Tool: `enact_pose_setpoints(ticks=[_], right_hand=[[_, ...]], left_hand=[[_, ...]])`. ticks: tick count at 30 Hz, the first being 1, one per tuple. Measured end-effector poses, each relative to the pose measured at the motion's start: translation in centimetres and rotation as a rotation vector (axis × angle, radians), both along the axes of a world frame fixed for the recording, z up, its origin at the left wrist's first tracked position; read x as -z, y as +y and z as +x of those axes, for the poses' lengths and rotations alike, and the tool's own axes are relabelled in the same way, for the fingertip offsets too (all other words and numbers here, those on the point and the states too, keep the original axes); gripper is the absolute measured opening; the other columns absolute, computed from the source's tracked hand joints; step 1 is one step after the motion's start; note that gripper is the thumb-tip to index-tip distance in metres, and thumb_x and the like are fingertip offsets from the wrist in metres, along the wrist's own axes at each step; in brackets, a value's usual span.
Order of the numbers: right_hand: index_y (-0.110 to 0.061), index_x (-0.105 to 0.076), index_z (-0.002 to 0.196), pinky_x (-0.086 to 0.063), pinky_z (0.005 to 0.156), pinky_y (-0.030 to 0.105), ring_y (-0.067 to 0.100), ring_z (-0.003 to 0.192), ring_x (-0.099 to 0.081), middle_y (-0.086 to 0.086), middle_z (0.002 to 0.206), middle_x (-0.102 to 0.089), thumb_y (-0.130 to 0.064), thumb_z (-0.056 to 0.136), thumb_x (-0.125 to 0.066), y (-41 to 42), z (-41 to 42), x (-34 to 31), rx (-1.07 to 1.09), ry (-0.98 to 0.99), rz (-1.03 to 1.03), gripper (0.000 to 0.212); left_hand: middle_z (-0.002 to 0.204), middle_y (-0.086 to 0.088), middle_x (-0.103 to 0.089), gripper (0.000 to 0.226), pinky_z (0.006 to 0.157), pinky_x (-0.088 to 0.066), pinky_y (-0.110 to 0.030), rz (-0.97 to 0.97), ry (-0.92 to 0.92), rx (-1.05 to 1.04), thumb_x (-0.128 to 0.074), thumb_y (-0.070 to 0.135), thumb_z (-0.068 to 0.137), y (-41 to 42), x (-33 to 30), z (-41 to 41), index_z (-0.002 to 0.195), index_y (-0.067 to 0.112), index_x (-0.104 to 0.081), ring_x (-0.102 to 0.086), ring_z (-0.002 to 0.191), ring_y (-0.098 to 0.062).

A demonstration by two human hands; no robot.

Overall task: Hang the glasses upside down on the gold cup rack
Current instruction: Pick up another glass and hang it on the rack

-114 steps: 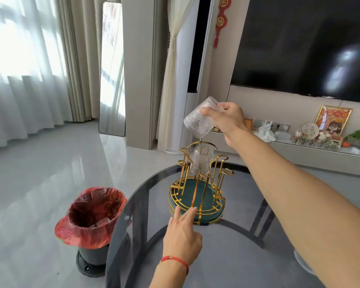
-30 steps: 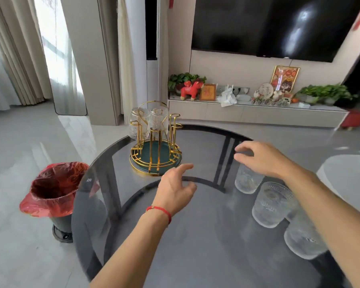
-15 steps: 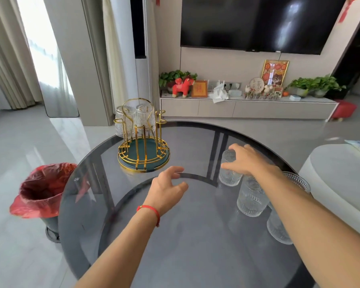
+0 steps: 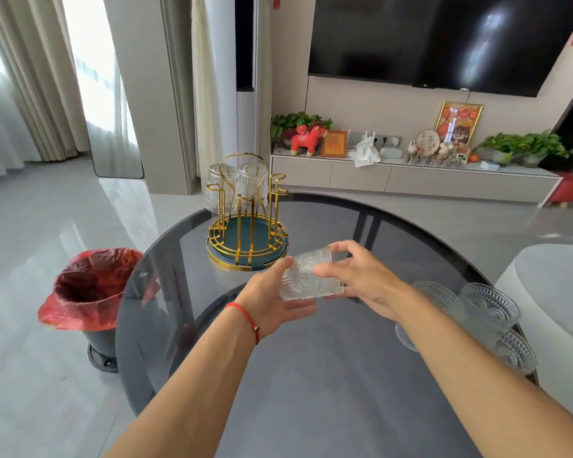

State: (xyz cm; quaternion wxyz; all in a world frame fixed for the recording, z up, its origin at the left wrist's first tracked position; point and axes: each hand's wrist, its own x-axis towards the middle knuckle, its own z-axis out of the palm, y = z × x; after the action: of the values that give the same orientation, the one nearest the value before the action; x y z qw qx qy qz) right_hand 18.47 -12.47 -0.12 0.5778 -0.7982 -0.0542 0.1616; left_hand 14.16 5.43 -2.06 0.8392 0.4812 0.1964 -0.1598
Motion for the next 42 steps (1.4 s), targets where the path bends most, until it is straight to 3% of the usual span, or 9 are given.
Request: enact_pose_setpoints(ticks=[3,6,10,15,18,22,28,39,42], right_hand=[[-0.024,-0.051,0.125,-0.059,0.098,0.052,0.025,0.112,-0.073,0.014,0.126,-0.07,-0.039,0.076,-0.088,0.5,-0.2,0.5,-0.057,0.007,-0.107,0.063],[-0.029,-0.051,0.13,-0.054,0.102,0.048,0.02,0.114,-0.067,0.002,0.124,-0.071,-0.06,0.063,-0.084,0.8,-0.1,0.4,-0.157,-0.056,-0.364,0.081],[-0.033,-0.051,0.136,-0.054,0.085,0.03,0.012,0.113,-0.063,-0.01,0.126,-0.066,-0.07,0.057,-0.08,3.2,-0.3,0.6,-0.194,-0.272,-0.509,0.092],[-0.036,-0.054,0.122,-0.045,0.064,0.015,-0.003,0.094,-0.061,-0.017,0.108,-0.066,-0.062,0.056,-0.085,4.3,1.2,0.5,0.045,-0.417,-0.338,0.077],[-0.037,-0.056,0.118,-0.054,0.077,0.024,0.007,0.103,-0.065,-0.01,0.116,-0.068,-0.058,0.05,-0.084,3.6,3.3,-0.2,0.193,-0.418,-0.178,0.077],[-0.034,-0.055,0.124,-0.054,0.081,0.025,0.003,0.105,-0.064,-0.011,0.119,-0.068,-0.059,0.05,-0.087,3.3,6.7,-3.6,0.359,-0.535,-0.047,0.085],[-0.031,-0.054,0.123,-0.059,0.095,0.038,0.015,0.112,-0.067,-0.003,0.123,-0.069,-0.046,0.058,-0.094,6.9,12.6,-7.6,0.371,-0.583,0.058,0.077],[-0.018,-0.052,0.146,-0.052,0.102,0.036,0.022,0.124,-0.058,0.004,0.139,-0.061,-0.04,0.063,-0.095,12.1,19.9,-7.8,0.336,-0.552,-0.16,0.096],[-0.02,-0.049,0.146,-0.043,0.092,0.031,0.017,0.117,-0.049,0.003,0.142,-0.056,-0.04,0.065,-0.095,12.7,20.4,-7.0,0.303,-0.551,-0.189,0.096]], left_hand=[[0.117,-0.017,-0.071,0.039,0.086,-0.059,-0.047,0.062,-0.033,-0.077,-0.069,0.035,0.093,0.6,0.5,0.4,0.123,0.011,-0.062,-0.071,0.101,-0.036],[0.117,-0.011,-0.071,0.056,0.083,-0.06,-0.045,0.265,-0.129,-0.158,-0.081,0.038,0.08,0.9,1.0,1.0,0.128,0.016,-0.06,-0.071,0.102,-0.03],[0.112,-0.009,-0.071,0.084,0.085,-0.06,-0.044,0.382,-0.323,-0.229,-0.095,0.041,0.055,1.0,1.2,1.2,0.128,0.024,-0.056,-0.073,0.098,-0.025],[0.112,-0.002,-0.073,0.049,0.078,-0.061,-0.034,0.46,-0.507,-0.186,-0.068,0.057,0.082,1.4,0.9,2.8,0.12,0.027,-0.063,-0.071,0.101,-0.019],[0.125,-0.003,-0.067,0.031,0.095,-0.052,-0.038,0.943,-0.537,-0.128,-0.055,0.034,0.095,3.1,2.6,4.3,0.122,0.021,-0.065,-0.058,0.118,-0.021],[0.156,-0.006,-0.043,0.049,0.123,-0.021,-0.049,1.449,-0.524,0.061,-0.063,0.02,0.091,4.1,6.0,4.9,0.139,0.018,-0.055,-0.016,0.152,-0.03],[0.151,-0.004,-0.048,0.054,0.119,-0.031,-0.045,1.508,-0.546,0.052,-0.064,0.016,0.089,4.7,6.5,5.6,0.142,0.015,-0.052,-0.025,0.147,-0.026],[0.16,0.001,-0.036,0.06,0.122,-0.025,-0.051,1.437,-0.469,0.118,-0.061,0.015,0.089,5.1,6.0,5.7,0.147,0.018,-0.045,-0.009,0.154,-0.023],[0.16,0.001,-0.036,0.06,0.121,-0.027,-0.051,1.427,-0.455,0.117,-0.061,0.014,0.089,5.2,5.9,5.7,0.146,0.018,-0.045,-0.01,0.154,-0.023]])
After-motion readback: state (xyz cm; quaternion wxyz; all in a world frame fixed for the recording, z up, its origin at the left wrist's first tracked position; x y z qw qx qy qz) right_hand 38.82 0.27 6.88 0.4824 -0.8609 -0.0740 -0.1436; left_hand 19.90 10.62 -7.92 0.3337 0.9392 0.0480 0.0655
